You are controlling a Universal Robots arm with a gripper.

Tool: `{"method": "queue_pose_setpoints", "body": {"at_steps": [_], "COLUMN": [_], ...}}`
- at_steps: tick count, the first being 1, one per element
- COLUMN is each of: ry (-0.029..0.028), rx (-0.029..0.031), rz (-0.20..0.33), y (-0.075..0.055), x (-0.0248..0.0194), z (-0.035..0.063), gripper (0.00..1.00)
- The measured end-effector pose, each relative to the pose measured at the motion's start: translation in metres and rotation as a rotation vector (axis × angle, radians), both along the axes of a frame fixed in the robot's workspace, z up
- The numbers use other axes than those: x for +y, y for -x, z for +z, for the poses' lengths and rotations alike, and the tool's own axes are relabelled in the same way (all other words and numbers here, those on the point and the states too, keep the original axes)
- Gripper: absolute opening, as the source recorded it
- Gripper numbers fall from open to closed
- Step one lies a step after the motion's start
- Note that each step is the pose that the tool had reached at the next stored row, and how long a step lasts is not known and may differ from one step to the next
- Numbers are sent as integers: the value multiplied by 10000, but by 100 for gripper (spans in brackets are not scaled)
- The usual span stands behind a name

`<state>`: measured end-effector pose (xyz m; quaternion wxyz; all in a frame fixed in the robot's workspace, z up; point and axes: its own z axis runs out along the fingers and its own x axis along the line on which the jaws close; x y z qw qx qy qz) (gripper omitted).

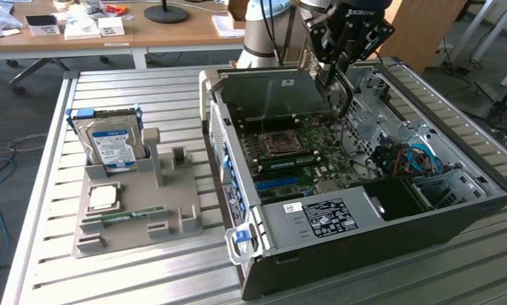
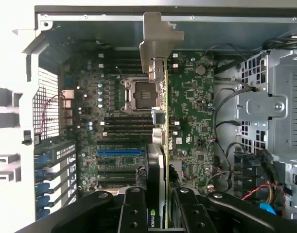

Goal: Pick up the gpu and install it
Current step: 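Pick up the gpu and move the gpu toward the slot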

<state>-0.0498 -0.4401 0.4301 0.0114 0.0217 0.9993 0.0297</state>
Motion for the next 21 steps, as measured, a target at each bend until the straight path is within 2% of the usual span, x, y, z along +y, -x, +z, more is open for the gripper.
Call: {"method": "queue_pose_setpoints", "body": {"at_steps": [21], "ry": [-1], "rx": [-1], "rz": [1], "y": [-106], "x": [0], "z": [0], "gripper": [27]}}
